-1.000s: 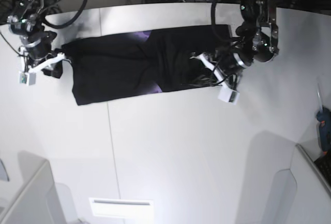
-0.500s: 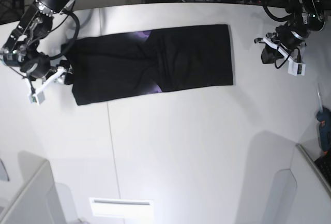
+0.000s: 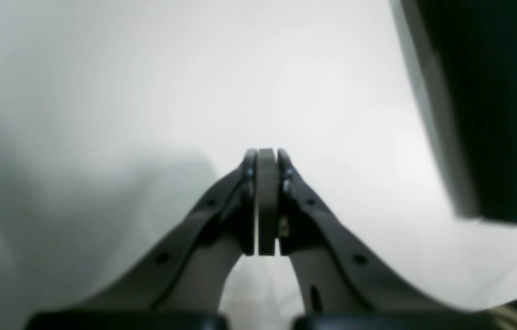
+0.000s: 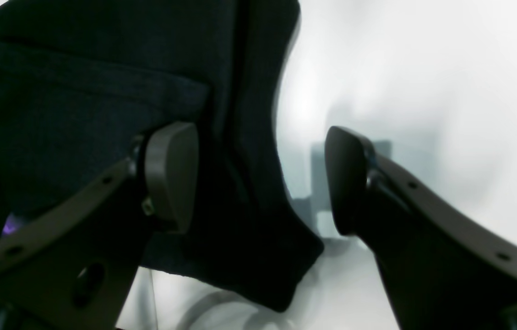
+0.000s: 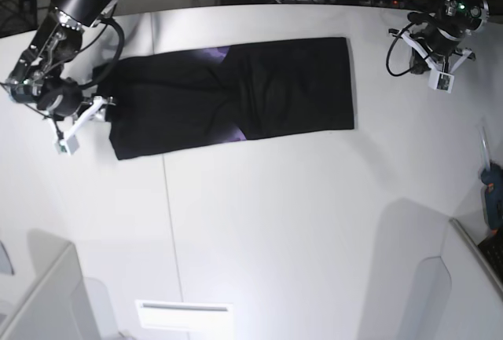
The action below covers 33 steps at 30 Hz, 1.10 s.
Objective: Fold the T-shirt properly
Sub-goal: 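Release the folded end and raise the left gripper, then grasp the strip's other end with the right gripper, left gripper holding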
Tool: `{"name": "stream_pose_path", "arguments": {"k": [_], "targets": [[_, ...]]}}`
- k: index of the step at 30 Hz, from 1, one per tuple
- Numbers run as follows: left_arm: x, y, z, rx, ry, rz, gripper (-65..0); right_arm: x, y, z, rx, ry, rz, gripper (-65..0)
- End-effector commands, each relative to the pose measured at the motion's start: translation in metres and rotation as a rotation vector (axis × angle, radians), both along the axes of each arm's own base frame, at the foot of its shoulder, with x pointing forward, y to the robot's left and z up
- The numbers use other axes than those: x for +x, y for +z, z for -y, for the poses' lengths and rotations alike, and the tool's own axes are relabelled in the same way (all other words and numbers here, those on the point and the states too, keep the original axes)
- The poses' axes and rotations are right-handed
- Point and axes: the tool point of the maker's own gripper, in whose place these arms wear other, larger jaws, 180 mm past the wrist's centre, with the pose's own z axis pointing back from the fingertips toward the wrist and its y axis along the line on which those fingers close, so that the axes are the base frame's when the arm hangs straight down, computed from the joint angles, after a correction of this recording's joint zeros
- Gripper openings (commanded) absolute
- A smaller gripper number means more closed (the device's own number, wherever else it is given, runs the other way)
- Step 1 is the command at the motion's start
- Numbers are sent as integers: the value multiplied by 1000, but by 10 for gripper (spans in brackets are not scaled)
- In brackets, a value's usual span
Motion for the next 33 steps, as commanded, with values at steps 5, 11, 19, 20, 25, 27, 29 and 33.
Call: {"name": "stream_pose_path", "arguments": {"k": [5,11,19,20,25,27,29,33], "targets": [[-4,-6,-3,-18,3,-5,-650,12,29,-1,59,8,104,-251],[-1,-9,7,-28,-23,-11,-650,12,27,-12,121,17,99,-252],[3,-17,35,-69,-88,-25,-650,9,-9,-16,221,-26,41,-252],[4,-18,37,-73,-95,-25,-650,10,-12,-18,227,-21,39,-252],[10,-20,41,-83,-103,-20,-650,6,-25,-26,238,10,9,-252],[12,-23,44,-94,-103,-23,-650,-2,-29,-31,238,27,-7,-252],[15,-26,45,-103,-101,-24,-650,-5,-29,-37,227,56,-9,-252],[17,-31,48,-117,-103,-33,-650,-5,-24,-39,208,69,15,-255]]}}
